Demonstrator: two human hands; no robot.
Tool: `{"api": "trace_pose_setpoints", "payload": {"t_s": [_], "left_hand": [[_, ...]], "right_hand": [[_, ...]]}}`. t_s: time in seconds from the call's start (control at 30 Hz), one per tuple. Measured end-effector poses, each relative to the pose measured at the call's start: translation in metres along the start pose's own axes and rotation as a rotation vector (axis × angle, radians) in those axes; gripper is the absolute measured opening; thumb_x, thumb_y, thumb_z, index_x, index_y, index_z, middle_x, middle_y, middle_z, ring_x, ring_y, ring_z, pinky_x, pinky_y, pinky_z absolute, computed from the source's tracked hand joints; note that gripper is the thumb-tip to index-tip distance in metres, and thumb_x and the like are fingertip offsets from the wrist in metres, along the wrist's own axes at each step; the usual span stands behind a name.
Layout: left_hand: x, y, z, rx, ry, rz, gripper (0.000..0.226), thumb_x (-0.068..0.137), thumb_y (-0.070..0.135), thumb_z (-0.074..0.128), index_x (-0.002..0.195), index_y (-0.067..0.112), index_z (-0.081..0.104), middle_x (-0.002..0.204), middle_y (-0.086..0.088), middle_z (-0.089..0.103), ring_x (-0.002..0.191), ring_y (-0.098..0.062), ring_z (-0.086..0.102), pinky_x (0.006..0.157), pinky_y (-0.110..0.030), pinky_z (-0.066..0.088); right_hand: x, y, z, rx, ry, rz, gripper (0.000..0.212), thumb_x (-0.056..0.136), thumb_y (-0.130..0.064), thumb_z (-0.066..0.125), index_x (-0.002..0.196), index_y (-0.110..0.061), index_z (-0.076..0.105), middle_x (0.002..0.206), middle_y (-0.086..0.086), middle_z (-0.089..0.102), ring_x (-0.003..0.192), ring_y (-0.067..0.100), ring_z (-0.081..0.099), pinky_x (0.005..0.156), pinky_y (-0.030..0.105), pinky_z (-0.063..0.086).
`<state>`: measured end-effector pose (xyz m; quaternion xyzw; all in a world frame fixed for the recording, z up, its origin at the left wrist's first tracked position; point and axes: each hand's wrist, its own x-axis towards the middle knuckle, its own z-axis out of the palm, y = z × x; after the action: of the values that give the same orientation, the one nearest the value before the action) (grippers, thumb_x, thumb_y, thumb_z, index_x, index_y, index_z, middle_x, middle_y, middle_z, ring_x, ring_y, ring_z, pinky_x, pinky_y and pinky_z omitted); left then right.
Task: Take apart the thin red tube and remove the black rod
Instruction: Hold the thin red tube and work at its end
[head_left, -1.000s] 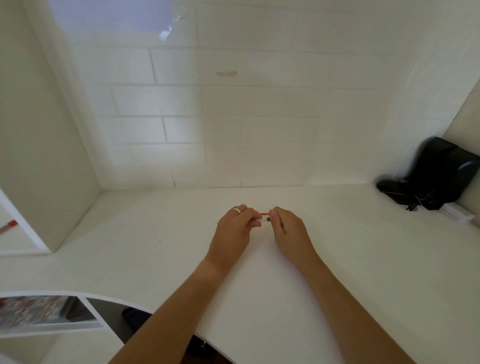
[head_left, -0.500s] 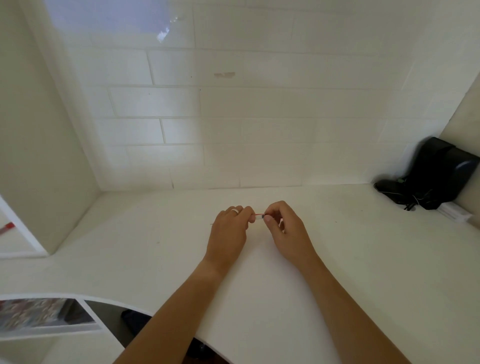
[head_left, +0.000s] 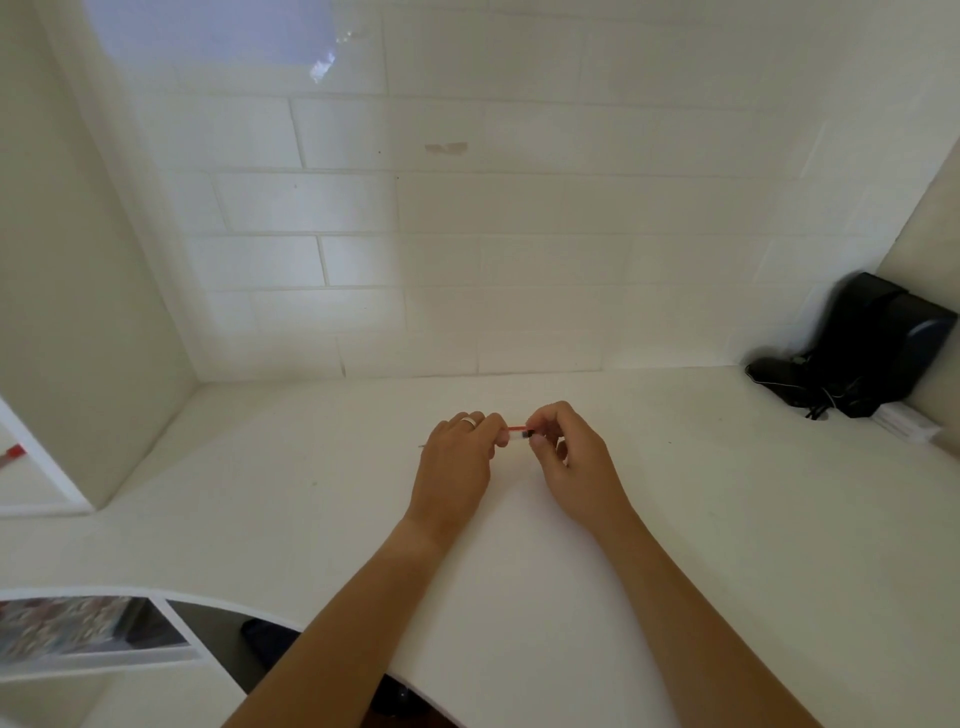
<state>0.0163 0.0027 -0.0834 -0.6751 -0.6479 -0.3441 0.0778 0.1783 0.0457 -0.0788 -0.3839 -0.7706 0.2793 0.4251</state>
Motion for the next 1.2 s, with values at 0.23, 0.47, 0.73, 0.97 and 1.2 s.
{"api": "trace_pose_setpoints", "payload": {"t_s": [0.23, 0.47, 0.73, 0.97, 1.2], "left_hand": [[-0.0003, 0.0007, -0.0014, -0.014, -0.013, 0.005, 0.033, 0.075, -0.011, 0.054, 0.088, 0.018, 0.061, 0.072, 0.005, 0.058, 0.069, -0.016, 0.047, 0.062, -0.027, 0.032], [-0.0008, 0.0005, -0.0013, -0.020, -0.017, 0.017, 0.033, 0.075, -0.010, 0.052, 0.090, 0.018, 0.062, 0.073, 0.004, 0.058, 0.070, -0.016, 0.048, 0.063, -0.026, 0.031], [-0.0003, 0.0002, -0.0018, -0.026, -0.025, 0.013, 0.033, 0.076, -0.009, 0.051, 0.091, 0.018, 0.062, 0.075, 0.004, 0.059, 0.071, -0.018, 0.050, 0.063, -0.026, 0.030], [0.0002, 0.0017, -0.0033, -0.034, -0.025, -0.002, 0.036, 0.074, -0.011, 0.049, 0.092, 0.017, 0.062, 0.076, 0.005, 0.058, 0.071, -0.015, 0.042, 0.062, -0.025, 0.024], [0.0012, -0.0004, -0.0001, -0.052, -0.144, -0.059, 0.029, 0.081, -0.003, 0.045, 0.095, 0.020, 0.056, 0.076, 0.010, 0.047, 0.066, -0.022, 0.044, 0.050, -0.028, 0.021]], "right_hand": [[0.0001, 0.0014, 0.0015, -0.032, 0.008, 0.037, 0.012, 0.100, -0.014, 0.054, 0.090, -0.018, 0.060, 0.077, 0.002, 0.063, 0.065, 0.015, 0.052, 0.058, 0.016, 0.038], [0.0008, 0.0015, 0.0025, -0.046, 0.025, 0.048, 0.018, 0.101, -0.018, 0.054, 0.085, -0.017, 0.060, 0.073, -0.002, 0.059, 0.062, 0.011, 0.048, 0.057, 0.017, 0.036], [0.0000, 0.0010, 0.0015, -0.018, 0.039, 0.046, 0.016, 0.101, -0.018, 0.054, 0.087, -0.018, 0.061, 0.073, 0.000, 0.060, 0.066, 0.016, 0.051, 0.059, 0.021, 0.038], [-0.0002, 0.0002, 0.0010, -0.043, 0.038, -0.021, 0.012, 0.098, -0.005, 0.056, 0.094, -0.014, 0.063, 0.087, -0.001, 0.065, 0.081, 0.012, 0.057, 0.067, 0.010, 0.039], [-0.0004, 0.0024, 0.0017, -0.064, 0.055, -0.036, 0.013, 0.096, -0.002, 0.057, 0.096, -0.014, 0.064, 0.091, -0.002, 0.068, 0.086, 0.012, 0.060, 0.069, 0.008, 0.039]]}}
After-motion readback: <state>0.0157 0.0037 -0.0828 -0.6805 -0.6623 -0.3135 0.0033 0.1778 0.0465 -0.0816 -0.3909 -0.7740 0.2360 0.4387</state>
